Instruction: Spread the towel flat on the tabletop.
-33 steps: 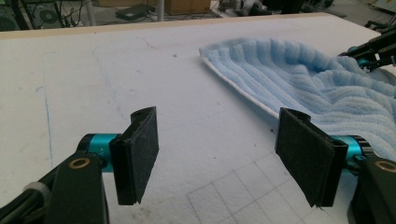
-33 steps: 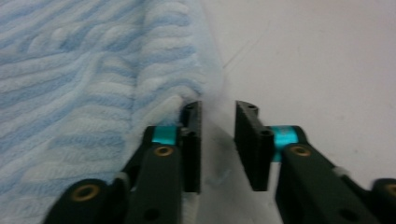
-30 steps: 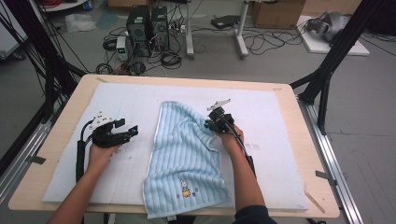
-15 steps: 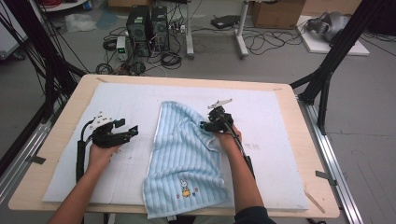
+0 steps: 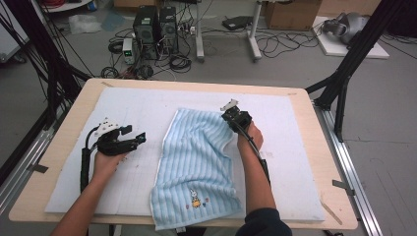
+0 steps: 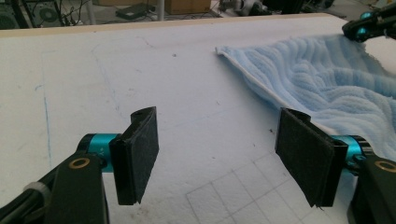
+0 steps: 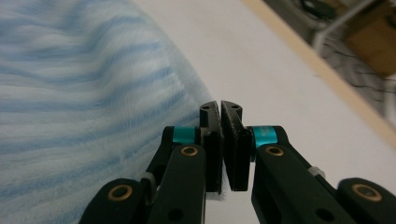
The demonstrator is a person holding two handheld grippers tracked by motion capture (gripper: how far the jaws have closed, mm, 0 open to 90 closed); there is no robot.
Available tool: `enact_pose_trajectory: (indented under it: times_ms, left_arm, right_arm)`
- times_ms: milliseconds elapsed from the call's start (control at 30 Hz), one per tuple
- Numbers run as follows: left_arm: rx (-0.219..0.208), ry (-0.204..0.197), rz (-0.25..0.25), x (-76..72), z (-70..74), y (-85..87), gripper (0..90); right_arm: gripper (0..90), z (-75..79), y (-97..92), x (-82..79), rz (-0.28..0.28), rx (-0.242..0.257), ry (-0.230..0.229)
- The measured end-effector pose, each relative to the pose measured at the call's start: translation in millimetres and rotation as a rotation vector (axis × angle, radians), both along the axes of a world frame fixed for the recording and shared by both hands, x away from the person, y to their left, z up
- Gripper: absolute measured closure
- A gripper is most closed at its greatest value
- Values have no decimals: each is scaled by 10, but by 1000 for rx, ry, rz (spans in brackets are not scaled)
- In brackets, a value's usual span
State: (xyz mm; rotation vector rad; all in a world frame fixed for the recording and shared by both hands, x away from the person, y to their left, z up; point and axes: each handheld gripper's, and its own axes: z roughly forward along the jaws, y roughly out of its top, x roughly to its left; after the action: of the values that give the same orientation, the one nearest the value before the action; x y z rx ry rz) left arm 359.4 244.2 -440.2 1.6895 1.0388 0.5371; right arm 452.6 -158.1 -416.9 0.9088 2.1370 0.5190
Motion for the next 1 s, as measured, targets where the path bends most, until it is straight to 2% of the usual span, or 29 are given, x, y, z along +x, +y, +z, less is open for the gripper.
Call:
enact_pose_trajectory:
  times_ms: [33,100,167,200,267,367,400,467,600,667,700,733,767,800,867,933,1000]
  left_arm:
    - [-1,0,-1,-3,0,-11,306]
    - [5,2,-7,-3,-4,-27,306]
    - [6,4,-9,-2,-11,-36,306]
    - [9,5,-9,-1,-13,-36,306]
    - [11,10,-9,4,-21,-32,306]
    - [15,18,-14,12,-33,-27,309]
    - [14,18,-15,13,-34,-28,311]
    - [10,15,-13,14,-32,-26,318]
    - [-22,25,-26,25,-34,-28,346]
    - [-13,37,-38,45,-29,-47,368]
    - [-10,43,-41,61,-21,-57,370]
    - [-14,42,-40,75,-14,-66,370]
    - [-22,38,-36,86,-8,-71,371]
    - [-30,37,-33,100,-5,-80,378]
    - [-21,66,-54,158,1,-109,378]
    - [-12,84,-81,225,9,-170,378]
    - [-5,91,-92,301,21,-256,357]
  right_arm:
    - [873,8,-23,17,-18,-21,-37]
    - [841,-5,-88,59,-85,-19,-68]
    - [698,-42,-168,97,-128,43,-41]
    - [683,-41,-195,95,-148,72,-43]
    - [657,13,-241,65,-152,128,-51]
    - [649,124,-321,-22,-107,215,-65]
    - [646,151,-353,-63,-93,249,-57]
    - [642,183,-424,-153,-59,282,-51]
    - [607,192,-597,-357,-16,353,-21]
    - [580,180,-678,-442,-7,393,4]
    - [526,165,-736,-498,5,424,22]
    - [481,147,-784,-532,23,474,63]
    - [468,130,-819,-571,33,495,94]
    - [460,114,-844,-615,44,484,108]
    - [415,80,-892,-707,61,477,111]
    - [340,62,-930,-749,58,489,153]
    - [315,60,-949,-778,57,516,187]
